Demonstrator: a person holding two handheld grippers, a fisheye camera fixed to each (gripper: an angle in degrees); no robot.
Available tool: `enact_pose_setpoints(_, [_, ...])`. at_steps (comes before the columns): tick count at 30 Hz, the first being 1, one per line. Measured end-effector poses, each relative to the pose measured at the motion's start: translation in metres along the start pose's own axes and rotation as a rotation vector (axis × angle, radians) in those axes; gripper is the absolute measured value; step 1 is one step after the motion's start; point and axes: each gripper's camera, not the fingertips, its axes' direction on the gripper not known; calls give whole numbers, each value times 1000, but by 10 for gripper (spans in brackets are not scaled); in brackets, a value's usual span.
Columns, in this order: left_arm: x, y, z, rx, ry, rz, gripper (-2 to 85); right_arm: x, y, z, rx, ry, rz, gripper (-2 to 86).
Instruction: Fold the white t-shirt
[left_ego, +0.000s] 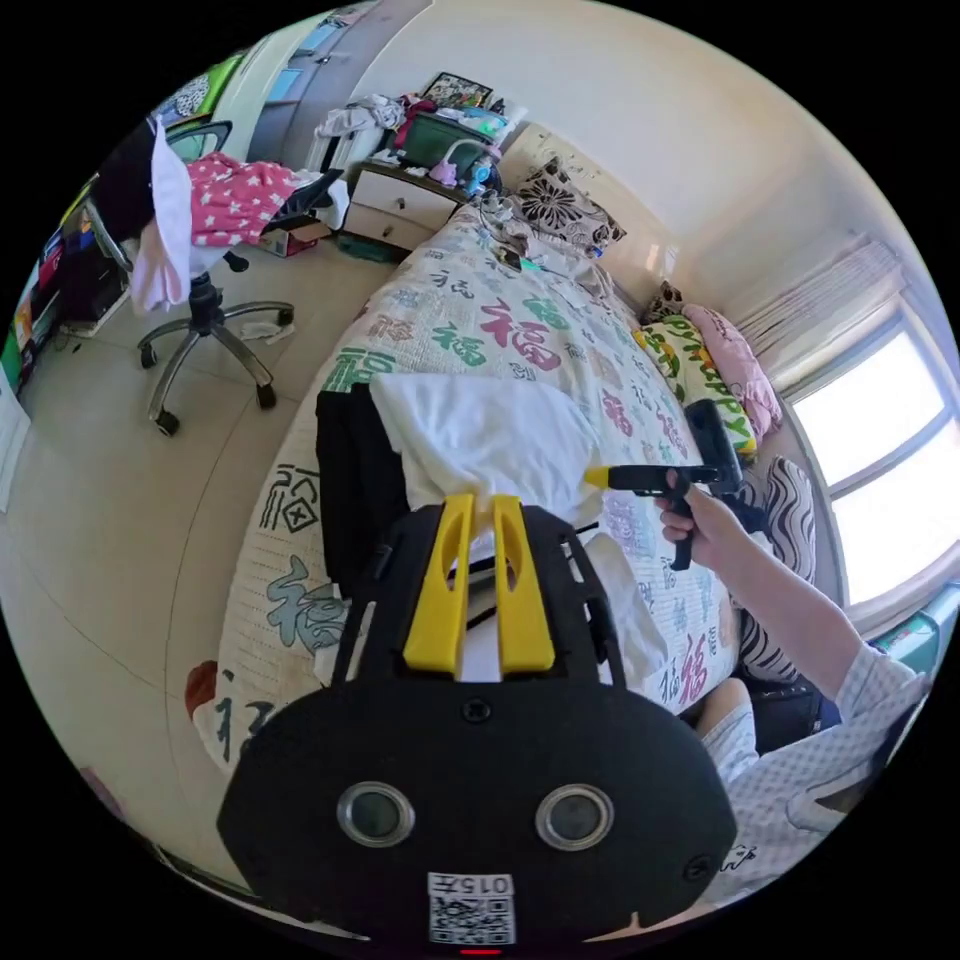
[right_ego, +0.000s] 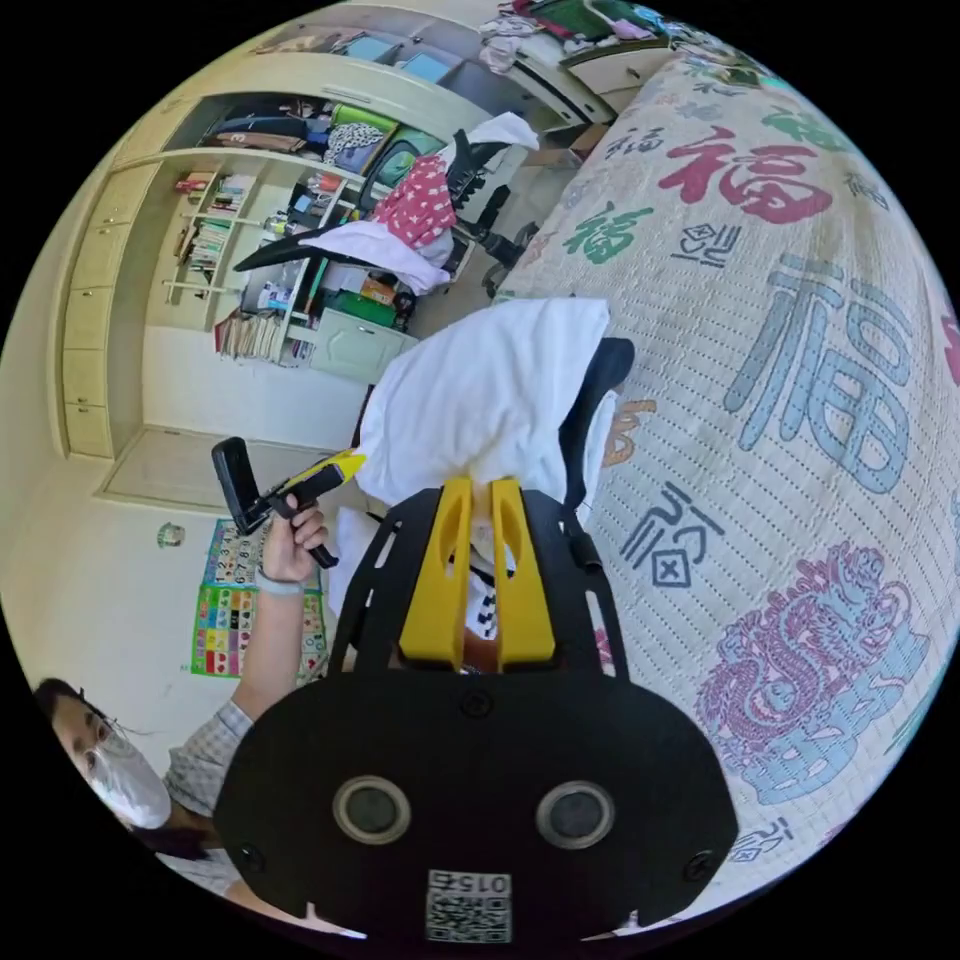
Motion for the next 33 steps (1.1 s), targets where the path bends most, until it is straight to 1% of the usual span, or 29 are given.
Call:
enact_pose_setpoints(2, [9,14,-17,60,7,29,17,-14,12,-11,58,-33,-58,20])
enact_pose_setpoints(4, [23,28,-35,112,23,61,17,-42,33,-37,135,-139,-195,13])
enact_pose_setpoints(6, [53,48,-61,218,72,134,24,-70,55,-64,189,-230,-308,10])
enact_pose_setpoints(7, [62,53,-67,239,88,155,27,-89,73,-83,221,-275,-364,9])
enact_pose_setpoints(9, [101,81,-83,297,145,226,65,-120,104,-112,260,-325,-437,7])
enact_pose_setpoints(10, [112,89,-84,301,143,242,76,-140,127,-130,276,-340,-480,7])
enact_pose_setpoints(12, [159,128,-78,286,111,291,126,-171,165,-154,288,-345,-541,7])
enact_pose_setpoints(13, [171,138,-75,289,124,295,129,-190,193,-167,295,-324,-579,7])
enact_pose_setpoints(15, [213,179,-60,304,257,299,136,-215,236,-182,303,-266,-604,7])
enact_pose_setpoints(16, [223,189,-55,308,294,296,136,-228,265,-191,311,-225,-611,8])
enact_pose_setpoints(18, [264,220,-33,290,410,316,113,-244,308,-203,315,-155,-633,10])
enact_pose_setpoints(19, [275,228,-27,284,430,325,98,-251,336,-211,309,-107,-638,12])
enact_pose_setpoints(20, [294,243,-18,275,481,357,65,-254,351,-215,312,-78,-638,13])
enact_pose_setpoints(21, [311,256,-12,264,514,364,27,-259,380,-224,323,-6,-635,16])
enact_pose_setpoints(23, [333,274,-7,248,507,397,14,-262,427,-237,348,95,-617,22])
enact_pose_setpoints(25, [347,290,-7,259,491,407,7,-257,496,-254,447,231,-545,29])
enact_pose_setpoints(27, [357,304,-8,277,476,400,1,-244,546,-259,522,291,-461,30])
enact_pose_setpoints(29, [364,309,0,236,503,406,-1,-222,589,-259,574,263,-360,28])
enact_pose_setpoints(31, [372,315,12,189,531,406,-3,-188,638,-247,615,128,-223,28])
enact_pose_setpoints(33, [386,328,19,176,493,420,-6,-174,672,-235,667,20,-162,29])
